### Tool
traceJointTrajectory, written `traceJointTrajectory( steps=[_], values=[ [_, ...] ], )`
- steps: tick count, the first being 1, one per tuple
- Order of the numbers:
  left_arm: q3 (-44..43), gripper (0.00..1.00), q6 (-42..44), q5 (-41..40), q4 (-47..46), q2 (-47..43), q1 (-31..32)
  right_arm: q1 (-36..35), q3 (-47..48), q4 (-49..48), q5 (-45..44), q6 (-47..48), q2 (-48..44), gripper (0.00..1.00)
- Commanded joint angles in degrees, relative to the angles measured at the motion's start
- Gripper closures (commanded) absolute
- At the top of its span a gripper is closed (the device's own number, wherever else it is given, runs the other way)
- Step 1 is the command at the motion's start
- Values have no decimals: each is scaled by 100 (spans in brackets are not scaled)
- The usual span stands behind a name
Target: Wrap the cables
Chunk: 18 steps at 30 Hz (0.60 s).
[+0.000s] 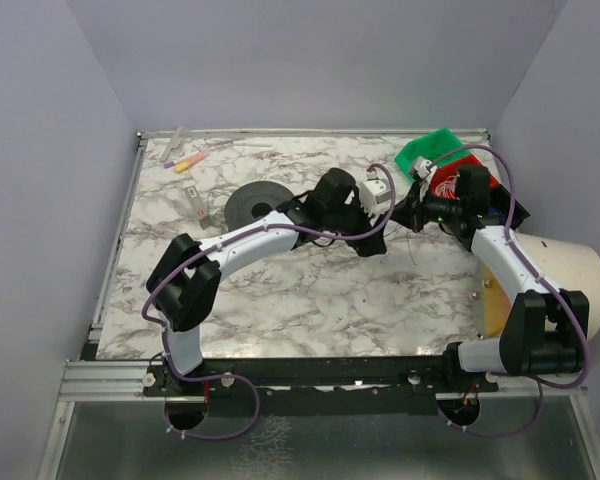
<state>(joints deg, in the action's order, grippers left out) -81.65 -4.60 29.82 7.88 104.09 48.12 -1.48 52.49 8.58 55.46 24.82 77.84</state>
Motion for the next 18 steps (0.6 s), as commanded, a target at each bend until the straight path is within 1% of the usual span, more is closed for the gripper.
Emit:
traceJointTrajectory(
  steps=[1,4,6,7,10,11,12,18],
  values=[
    [-230,37,126,-547,116,201,66,28,-40,-109,70,-91,-31,100],
    [-269,50,119,-810,121,243,66,30,-50,-94,71,-82,-41,100],
    [-304,61,130,-945,137,260,58,27,-58,-98,68,-72,-41,99],
    [-320,68,132,-1024,153,258,60,30,-57,-98,40,-66,-41,100],
    [-337,94,178,-1226,248,157,9,26,-70,-107,-208,-39,-68,99],
    [-290,97,180,-1280,249,70,-40,26,-85,-130,-348,-26,-84,100],
    [-223,100,179,-1317,257,-37,-105,30,-120,-166,-529,-29,-111,100],
    [147,100,70,-1519,256,-654,-667,29,-213,-444,-1949,-162,-161,100]
  ],
)
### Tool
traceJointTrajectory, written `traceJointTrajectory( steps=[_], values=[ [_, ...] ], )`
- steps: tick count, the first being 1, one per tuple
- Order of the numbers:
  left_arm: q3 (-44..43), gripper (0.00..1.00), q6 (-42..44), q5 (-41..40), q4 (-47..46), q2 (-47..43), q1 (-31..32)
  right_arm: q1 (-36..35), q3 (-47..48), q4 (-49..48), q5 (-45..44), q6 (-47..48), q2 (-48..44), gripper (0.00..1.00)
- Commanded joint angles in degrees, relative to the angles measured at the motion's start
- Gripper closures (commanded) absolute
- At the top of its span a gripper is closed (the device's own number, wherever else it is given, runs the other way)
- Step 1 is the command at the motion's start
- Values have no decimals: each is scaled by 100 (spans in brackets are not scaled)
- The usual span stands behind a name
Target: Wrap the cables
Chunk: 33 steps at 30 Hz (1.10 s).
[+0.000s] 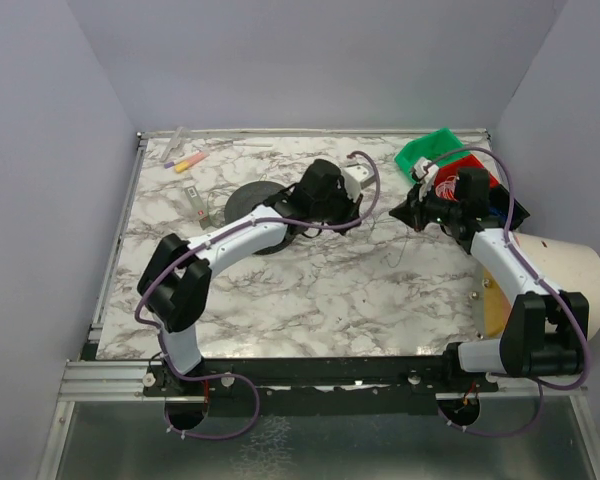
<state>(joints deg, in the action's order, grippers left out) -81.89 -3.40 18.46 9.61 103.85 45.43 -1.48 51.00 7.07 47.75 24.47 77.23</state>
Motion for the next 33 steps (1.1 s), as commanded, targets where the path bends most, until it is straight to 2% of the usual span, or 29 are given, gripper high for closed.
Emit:
traceJointTrajectory(
  steps=[1,9,17,21,23,24,27,28,31,33],
  values=[
    [208,100,-69,-448,107,-704,-464,26,-53,-303,-1382,-133,-83,100],
    [336,100,-180,-1102,299,-997,-618,31,-95,-398,-2103,-139,-193,99],
    [370,100,-144,-1233,434,-1282,-957,27,-106,-416,-2894,-126,-209,100],
    [464,100,-79,-1298,434,-1480,-1172,25,-93,-414,-2943,-114,-204,100],
    [482,99,-23,-1254,428,-1511,-1220,29,-116,-417,-2645,-95,-232,100],
    [462,91,12,-1106,409,-1498,-1224,28,-130,-434,-2396,-82,-262,100],
    [198,51,122,-269,455,-1297,-1174,28,-80,-294,-1594,-7,-263,100],
    [66,41,94,-196,496,-1192,-1119,26,-74,-265,-1431,-15,-270,99],
    [-290,24,79,-335,507,-825,-807,25,-70,-228,-1084,12,-292,100],
    [-564,19,150,-532,555,-520,-521,28,-63,-157,-913,74,-287,99]
  ],
)
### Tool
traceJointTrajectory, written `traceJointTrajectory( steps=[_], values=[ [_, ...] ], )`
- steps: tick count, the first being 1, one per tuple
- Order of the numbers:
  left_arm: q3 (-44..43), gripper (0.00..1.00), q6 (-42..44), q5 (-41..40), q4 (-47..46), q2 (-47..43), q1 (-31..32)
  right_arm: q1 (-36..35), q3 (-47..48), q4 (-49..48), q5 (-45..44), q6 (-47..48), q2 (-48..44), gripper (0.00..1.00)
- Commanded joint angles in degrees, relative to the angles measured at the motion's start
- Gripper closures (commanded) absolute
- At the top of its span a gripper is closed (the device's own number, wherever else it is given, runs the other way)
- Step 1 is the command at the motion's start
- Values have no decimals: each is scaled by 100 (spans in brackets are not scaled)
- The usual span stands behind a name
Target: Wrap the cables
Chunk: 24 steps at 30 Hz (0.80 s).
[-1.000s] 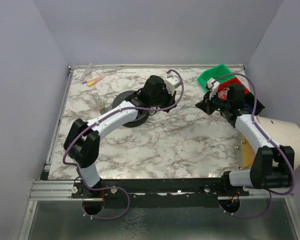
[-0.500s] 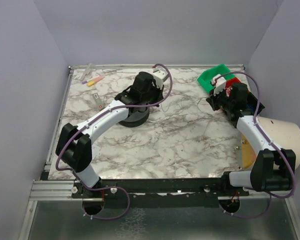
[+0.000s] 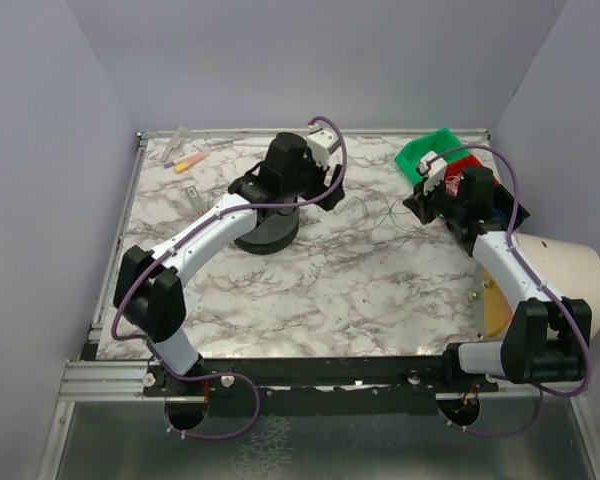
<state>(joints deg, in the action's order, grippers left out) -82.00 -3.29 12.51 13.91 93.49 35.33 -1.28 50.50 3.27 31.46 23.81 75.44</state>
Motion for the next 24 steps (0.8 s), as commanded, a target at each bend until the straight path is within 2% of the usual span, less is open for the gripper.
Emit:
traceJointTrajectory(
  steps=[1,8,14,22,24],
  values=[
    [-728,18,159,-34,165,706,629,9,-14,239,773,149,-119,99],
    [-1909,16,-63,518,447,1924,1072,5,-18,301,1045,197,-157,100],
    [-2257,19,-80,560,569,2408,1237,6,-17,315,1070,212,-173,100],
    [-2198,60,100,-18,583,2572,1308,11,-14,328,1169,211,-187,99],
    [-2199,78,97,-69,554,2592,1303,10,-9,335,1129,229,-187,99]
  ],
)
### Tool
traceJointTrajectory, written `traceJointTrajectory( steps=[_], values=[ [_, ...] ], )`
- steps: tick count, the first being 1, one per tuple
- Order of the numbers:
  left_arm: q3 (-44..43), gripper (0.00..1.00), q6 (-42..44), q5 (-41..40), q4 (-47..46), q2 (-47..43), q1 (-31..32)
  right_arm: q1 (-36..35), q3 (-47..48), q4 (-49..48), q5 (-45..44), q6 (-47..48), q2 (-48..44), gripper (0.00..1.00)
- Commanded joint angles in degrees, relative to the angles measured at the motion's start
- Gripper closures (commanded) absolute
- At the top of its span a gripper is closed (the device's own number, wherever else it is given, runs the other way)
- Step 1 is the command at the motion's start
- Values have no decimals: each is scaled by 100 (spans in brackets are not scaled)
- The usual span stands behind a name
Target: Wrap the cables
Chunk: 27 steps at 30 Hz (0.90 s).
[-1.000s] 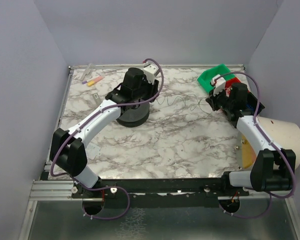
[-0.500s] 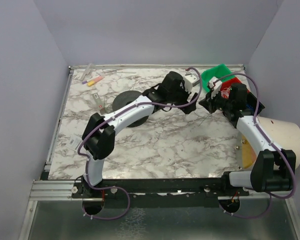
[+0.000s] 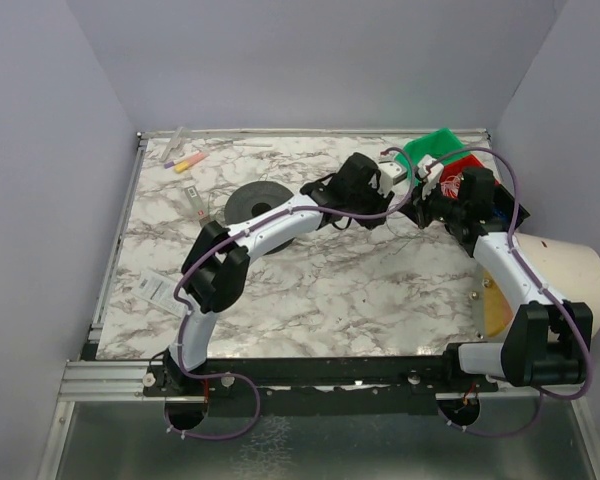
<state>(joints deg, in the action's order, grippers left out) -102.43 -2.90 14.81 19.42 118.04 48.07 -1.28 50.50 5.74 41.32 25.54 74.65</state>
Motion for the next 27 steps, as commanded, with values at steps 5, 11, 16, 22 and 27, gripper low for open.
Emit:
traceJointTrajectory(
  steps=[5,11,16,22,27],
  values=[
    [161,100,-28,-1310,-121,-247,-130,5,-60,-35,-570,-93,-130,100],
    [1152,100,-732,-1498,-784,-1265,-976,13,-57,-131,-1356,-224,-20,100],
    [1550,100,-1187,-1255,-1117,-1744,-1393,12,-34,-57,-1217,-188,83,100],
    [1508,100,-1538,-1023,-1128,-1848,-1622,11,-18,108,-770,67,164,100],
    [1528,100,-1654,-1235,-1110,-2003,-1685,12,28,346,-309,423,271,100]
  ],
)
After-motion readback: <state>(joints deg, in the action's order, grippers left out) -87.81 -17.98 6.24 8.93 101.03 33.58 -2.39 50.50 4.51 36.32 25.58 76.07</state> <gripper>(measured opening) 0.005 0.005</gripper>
